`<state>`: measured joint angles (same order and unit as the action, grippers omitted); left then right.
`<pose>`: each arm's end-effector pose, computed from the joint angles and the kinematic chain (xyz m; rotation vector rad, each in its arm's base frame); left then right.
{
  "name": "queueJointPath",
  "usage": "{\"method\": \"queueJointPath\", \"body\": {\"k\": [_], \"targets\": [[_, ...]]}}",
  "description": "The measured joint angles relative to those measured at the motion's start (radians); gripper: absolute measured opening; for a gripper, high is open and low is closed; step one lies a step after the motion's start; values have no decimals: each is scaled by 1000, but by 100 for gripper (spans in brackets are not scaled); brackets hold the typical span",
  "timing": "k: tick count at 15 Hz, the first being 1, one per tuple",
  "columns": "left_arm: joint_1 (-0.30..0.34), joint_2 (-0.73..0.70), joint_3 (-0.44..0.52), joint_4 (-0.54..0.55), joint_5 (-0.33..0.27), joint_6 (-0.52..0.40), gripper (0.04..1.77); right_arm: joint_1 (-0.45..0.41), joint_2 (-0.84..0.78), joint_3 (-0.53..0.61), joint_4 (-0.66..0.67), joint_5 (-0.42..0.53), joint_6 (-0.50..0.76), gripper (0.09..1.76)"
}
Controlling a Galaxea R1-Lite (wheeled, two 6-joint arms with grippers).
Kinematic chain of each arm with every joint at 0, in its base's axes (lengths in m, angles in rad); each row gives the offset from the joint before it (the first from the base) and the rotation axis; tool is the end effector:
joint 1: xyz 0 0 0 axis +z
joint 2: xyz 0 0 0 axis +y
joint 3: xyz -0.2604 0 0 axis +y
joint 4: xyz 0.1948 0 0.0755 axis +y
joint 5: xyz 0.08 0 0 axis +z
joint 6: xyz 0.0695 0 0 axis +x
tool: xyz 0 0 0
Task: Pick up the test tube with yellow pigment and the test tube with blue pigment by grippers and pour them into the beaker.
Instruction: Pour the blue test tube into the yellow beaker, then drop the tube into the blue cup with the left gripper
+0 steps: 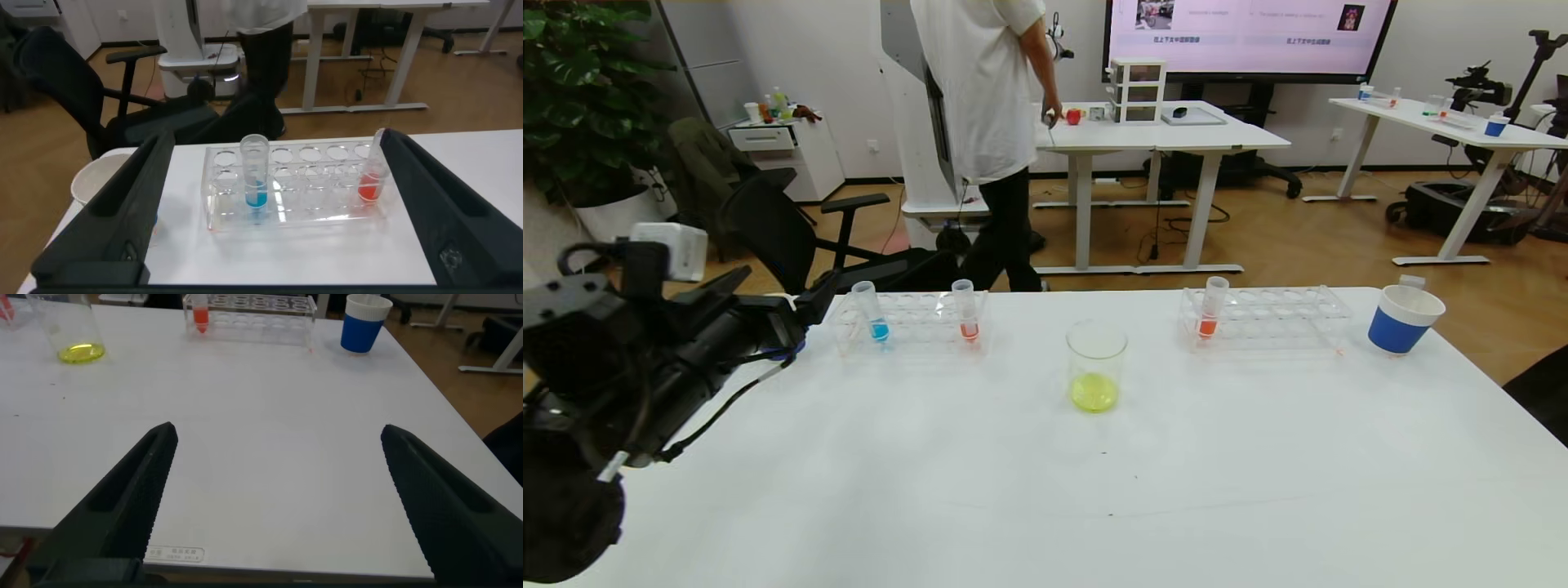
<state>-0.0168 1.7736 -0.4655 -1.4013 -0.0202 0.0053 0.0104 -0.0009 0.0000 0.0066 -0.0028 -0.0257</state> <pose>0.3247 -0.0069 0.1005 0.0055 -0.0933 -0.0367 0.0838 0.0007 0.0746 -0.0257 0.0056 0.0077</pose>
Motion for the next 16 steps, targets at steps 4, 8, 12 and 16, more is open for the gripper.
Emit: {"method": "queueJointPath", "body": {"k": [4,8,12,16], "targets": [[-2,256,-21,-130,-3,-5,175,0,0,0,0,0,0,174],[0,357,-110,-137,32,-10,175,0,0,0,0,0,0,174],[1,430,-240,-110,46,-13,175,0,0,0,0,0,0,174],[-1,537,-418,-82,72,-16,175,0,0,0,0,0,0,174]]}}
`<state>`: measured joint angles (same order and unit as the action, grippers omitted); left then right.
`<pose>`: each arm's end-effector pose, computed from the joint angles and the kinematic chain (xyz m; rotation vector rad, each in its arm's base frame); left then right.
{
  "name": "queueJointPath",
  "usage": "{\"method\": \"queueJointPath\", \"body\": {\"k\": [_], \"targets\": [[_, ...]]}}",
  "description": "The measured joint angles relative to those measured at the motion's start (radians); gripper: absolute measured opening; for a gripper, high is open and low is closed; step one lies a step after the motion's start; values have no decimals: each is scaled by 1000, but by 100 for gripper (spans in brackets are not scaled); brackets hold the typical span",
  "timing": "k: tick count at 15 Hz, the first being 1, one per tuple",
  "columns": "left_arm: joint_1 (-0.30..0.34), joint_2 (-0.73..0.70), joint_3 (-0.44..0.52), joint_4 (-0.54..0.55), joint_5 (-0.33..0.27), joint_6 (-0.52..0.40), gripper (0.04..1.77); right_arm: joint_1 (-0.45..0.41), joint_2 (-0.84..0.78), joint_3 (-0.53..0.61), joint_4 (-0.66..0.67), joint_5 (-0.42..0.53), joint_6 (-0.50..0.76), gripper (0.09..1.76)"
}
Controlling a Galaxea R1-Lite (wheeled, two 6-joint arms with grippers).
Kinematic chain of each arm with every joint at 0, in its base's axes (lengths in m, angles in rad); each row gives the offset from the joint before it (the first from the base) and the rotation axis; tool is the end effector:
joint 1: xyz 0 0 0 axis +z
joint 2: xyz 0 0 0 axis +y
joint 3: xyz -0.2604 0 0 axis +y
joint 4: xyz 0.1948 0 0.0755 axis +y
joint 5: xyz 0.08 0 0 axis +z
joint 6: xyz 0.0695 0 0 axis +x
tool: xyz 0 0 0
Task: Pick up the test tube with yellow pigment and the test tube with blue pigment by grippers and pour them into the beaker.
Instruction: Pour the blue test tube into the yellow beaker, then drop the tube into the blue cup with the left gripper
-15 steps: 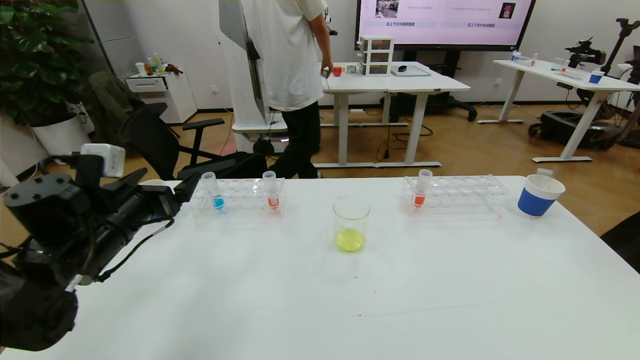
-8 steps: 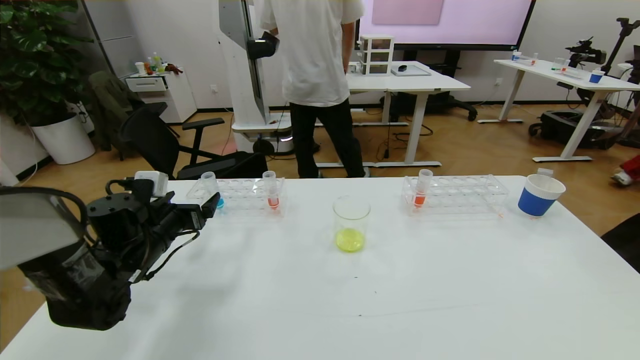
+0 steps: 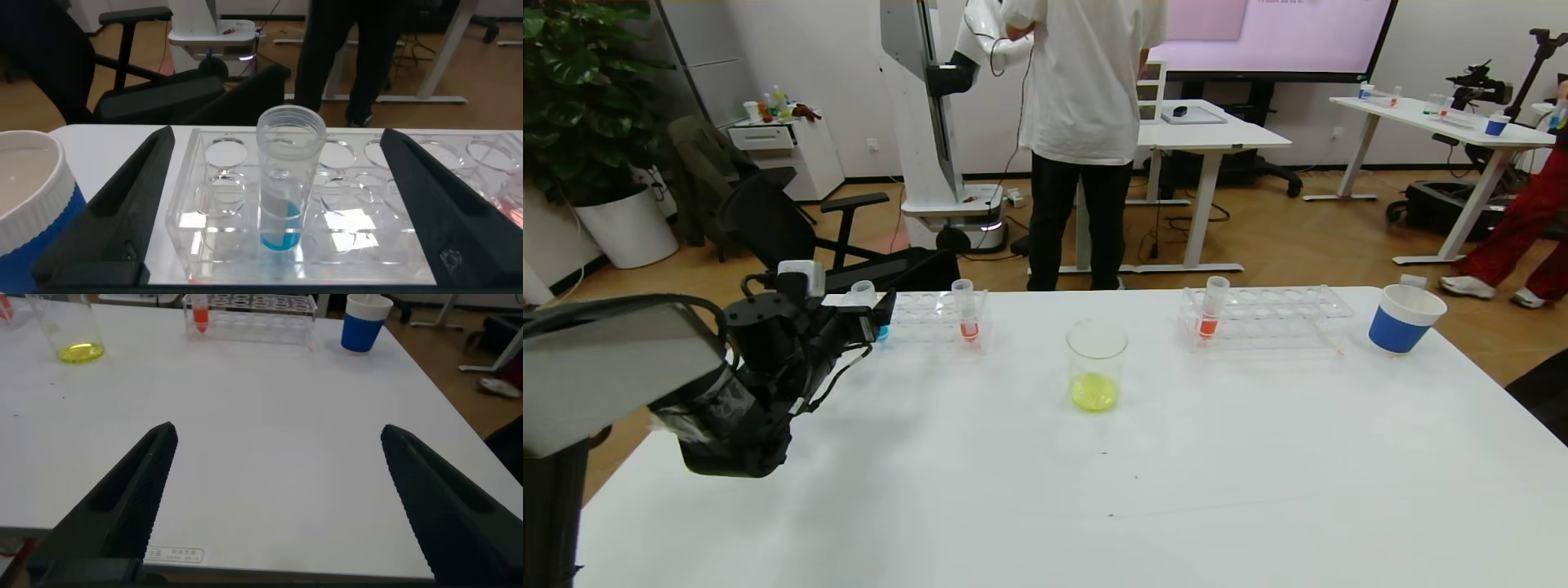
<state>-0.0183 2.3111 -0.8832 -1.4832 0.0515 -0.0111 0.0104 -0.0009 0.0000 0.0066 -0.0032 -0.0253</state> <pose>0.4273 -0.0042 0.0184 -0.0130 -0.0555 0.0329 0.0838 0.0006 0.0746 -0.0253 0.0056 0.0073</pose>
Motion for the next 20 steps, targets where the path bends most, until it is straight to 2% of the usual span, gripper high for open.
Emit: {"method": "queueJointPath", "body": {"k": [4,7,9,20], "targets": [[0,54,-74,33,3,-11,175,0,0,0,0,0,0,174],[0,73,-110,32,50,-11,175,0,0,0,0,0,0,174],[-2,79,-126,32,56,-12,175,0,0,0,0,0,0,174],[-10,63,-104,24,51,-13,175,0,0,0,0,0,0,174]]}}
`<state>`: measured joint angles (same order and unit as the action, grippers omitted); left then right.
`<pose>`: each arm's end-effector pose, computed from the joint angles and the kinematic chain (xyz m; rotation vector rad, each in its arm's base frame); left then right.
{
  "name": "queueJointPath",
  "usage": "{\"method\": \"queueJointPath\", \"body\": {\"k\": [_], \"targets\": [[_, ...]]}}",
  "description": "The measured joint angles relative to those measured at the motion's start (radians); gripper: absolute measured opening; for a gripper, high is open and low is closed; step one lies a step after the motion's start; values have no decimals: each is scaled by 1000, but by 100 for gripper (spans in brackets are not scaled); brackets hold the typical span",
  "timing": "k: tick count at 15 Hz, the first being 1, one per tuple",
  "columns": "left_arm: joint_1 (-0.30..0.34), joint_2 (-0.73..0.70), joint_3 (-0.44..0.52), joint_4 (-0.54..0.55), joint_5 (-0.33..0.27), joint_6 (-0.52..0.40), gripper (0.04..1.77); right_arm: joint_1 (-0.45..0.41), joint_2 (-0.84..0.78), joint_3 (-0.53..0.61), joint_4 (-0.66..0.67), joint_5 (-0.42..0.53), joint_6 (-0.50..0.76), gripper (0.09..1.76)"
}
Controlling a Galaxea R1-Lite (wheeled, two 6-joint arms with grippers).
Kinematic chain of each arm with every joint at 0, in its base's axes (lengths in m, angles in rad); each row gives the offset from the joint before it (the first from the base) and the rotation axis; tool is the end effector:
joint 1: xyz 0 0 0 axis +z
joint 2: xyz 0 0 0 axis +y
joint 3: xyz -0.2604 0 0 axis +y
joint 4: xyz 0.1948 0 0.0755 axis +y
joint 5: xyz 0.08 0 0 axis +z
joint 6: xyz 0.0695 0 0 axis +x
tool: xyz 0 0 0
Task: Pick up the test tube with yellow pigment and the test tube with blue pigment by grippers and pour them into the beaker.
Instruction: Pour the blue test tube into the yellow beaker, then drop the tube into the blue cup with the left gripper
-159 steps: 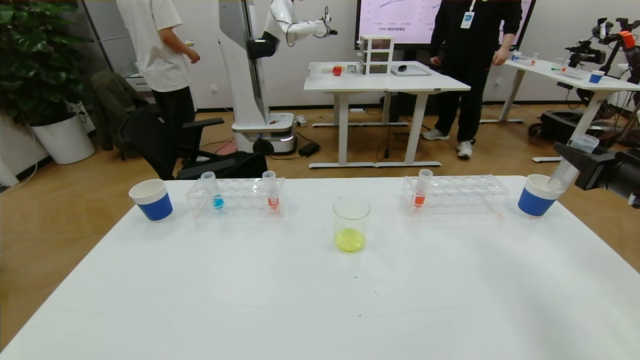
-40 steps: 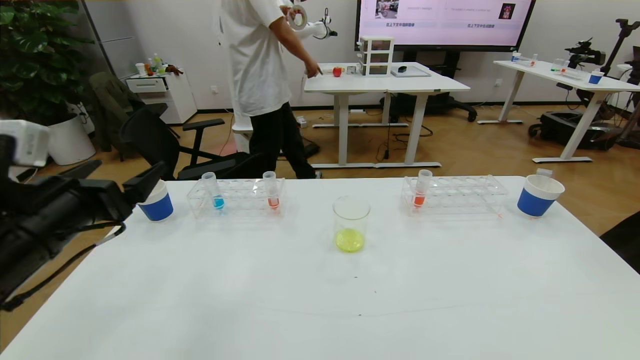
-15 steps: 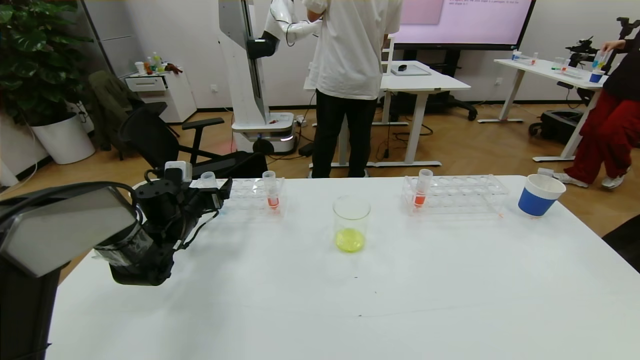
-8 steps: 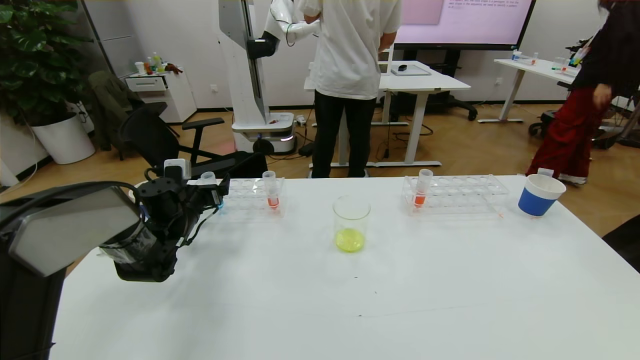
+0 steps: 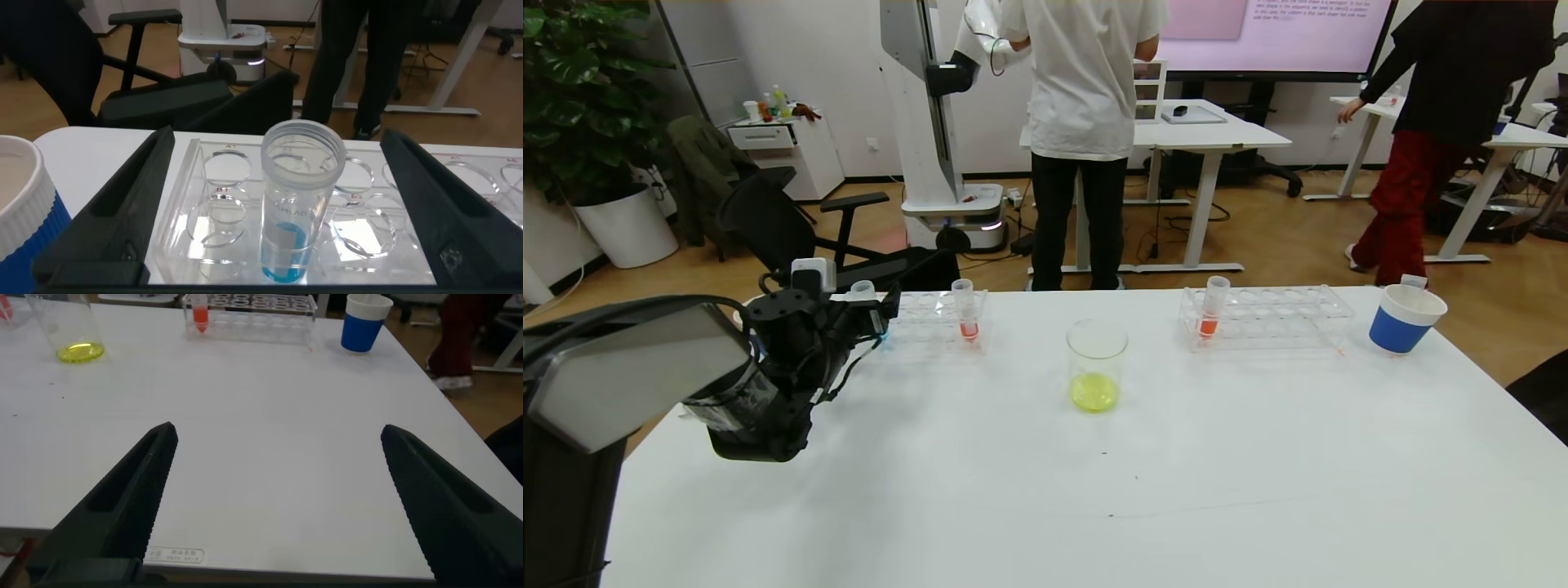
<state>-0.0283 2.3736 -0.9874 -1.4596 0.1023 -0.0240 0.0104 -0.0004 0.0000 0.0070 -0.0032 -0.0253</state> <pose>0.4460 -0.0055 0.0142 -0.0288 -0.0741 0.0731 0.0839 0.0006 0.0745 -0.0253 0.0065 0.0073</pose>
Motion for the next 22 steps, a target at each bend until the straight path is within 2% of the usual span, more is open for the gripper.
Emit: {"method": "queueJointPath", "body": {"k": [3,4,7,8,9,13,15,20,22], "targets": [[-2,0,19,-16,-1,-11,171,0,0,0,0,0,0,174],[-1,0,22,-19,-5,-12,149,0,0,0,0,0,0,174],[1,0,19,-18,-8,-13,38,0,0,0,-1,0,0,174],[4,0,18,-16,-9,-14,32,0,0,0,0,0,0,174],[3,-1,17,-16,-9,-13,51,0,0,0,0,0,0,174],[-5,-25,11,16,-4,-10,50,0,0,0,0,0,0,174],[-12,-63,-4,92,-2,-8,50,0,0,0,0,0,0,174],[-20,-219,-81,389,-4,-1,50,0,0,0,-1,0,0,174],[-21,-264,-90,424,-5,0,50,0,0,0,0,0,0,174]]}}
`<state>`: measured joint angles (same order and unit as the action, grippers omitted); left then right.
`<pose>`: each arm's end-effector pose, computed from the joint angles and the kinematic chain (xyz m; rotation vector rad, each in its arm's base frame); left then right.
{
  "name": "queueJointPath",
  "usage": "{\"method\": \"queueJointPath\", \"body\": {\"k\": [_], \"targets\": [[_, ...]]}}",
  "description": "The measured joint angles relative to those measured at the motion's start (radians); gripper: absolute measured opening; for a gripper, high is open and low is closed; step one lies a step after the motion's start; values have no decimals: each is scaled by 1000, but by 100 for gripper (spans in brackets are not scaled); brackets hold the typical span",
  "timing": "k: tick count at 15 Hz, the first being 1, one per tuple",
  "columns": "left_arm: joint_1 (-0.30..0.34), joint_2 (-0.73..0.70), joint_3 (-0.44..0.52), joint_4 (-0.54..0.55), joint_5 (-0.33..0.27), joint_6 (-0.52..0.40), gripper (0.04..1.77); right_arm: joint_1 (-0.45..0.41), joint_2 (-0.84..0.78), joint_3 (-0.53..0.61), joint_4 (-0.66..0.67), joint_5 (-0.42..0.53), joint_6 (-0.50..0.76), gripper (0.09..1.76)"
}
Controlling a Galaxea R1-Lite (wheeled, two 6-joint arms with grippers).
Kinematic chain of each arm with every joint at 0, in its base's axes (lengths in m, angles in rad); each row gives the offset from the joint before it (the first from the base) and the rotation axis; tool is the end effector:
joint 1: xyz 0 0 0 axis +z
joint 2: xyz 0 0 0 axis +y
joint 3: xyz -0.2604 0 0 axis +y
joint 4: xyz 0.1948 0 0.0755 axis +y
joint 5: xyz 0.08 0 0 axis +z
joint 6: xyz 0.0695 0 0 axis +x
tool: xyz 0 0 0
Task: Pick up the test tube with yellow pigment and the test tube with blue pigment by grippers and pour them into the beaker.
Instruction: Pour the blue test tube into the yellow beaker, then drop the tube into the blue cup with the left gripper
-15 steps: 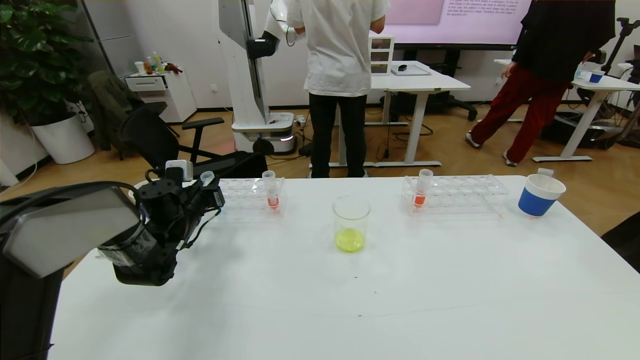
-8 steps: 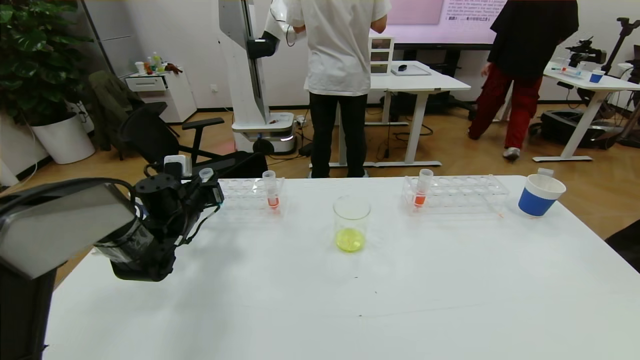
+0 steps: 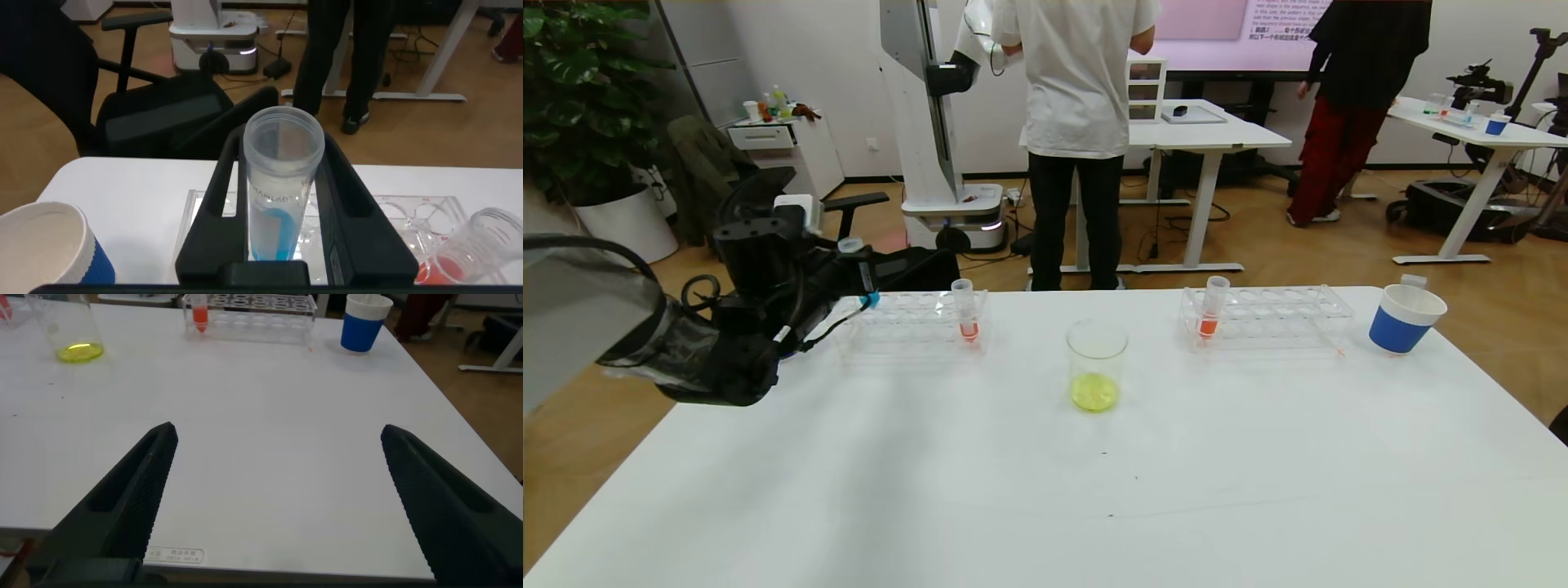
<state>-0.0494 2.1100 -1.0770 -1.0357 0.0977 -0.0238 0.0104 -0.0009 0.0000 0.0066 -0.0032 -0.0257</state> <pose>0.4473 -0.0153 0.0952 -0.0240 -0.0033 0.0483 0.0838 0.0006 0.0746 -0.0257 0.0056 0.0073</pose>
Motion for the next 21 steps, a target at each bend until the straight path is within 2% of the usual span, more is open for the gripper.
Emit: {"method": "queueJointPath", "body": {"k": [4,6,9,11,12,15,17,19,21], "targets": [[-19,-41,-12,19,-2,53,50,0,0,0,0,0,0,174],[-56,-59,-66,83,-16,65,50,0,0,0,0,0,0,174],[-143,-80,-184,191,-136,96,50,0,0,0,0,0,0,174],[-206,-80,-236,204,-246,115,50,0,0,0,0,0,0,174],[-235,-75,-249,202,-281,132,50,0,0,0,0,0,0,174],[-312,-25,-275,136,-368,261,50,0,0,0,0,0,0,174],[-347,31,-290,34,-387,316,50,0,0,0,0,0,0,174],[-378,102,-318,-82,-396,408,50,0,0,0,0,0,0,174],[-407,160,-326,-143,-424,501,50,0,0,0,0,0,0,174]]}}
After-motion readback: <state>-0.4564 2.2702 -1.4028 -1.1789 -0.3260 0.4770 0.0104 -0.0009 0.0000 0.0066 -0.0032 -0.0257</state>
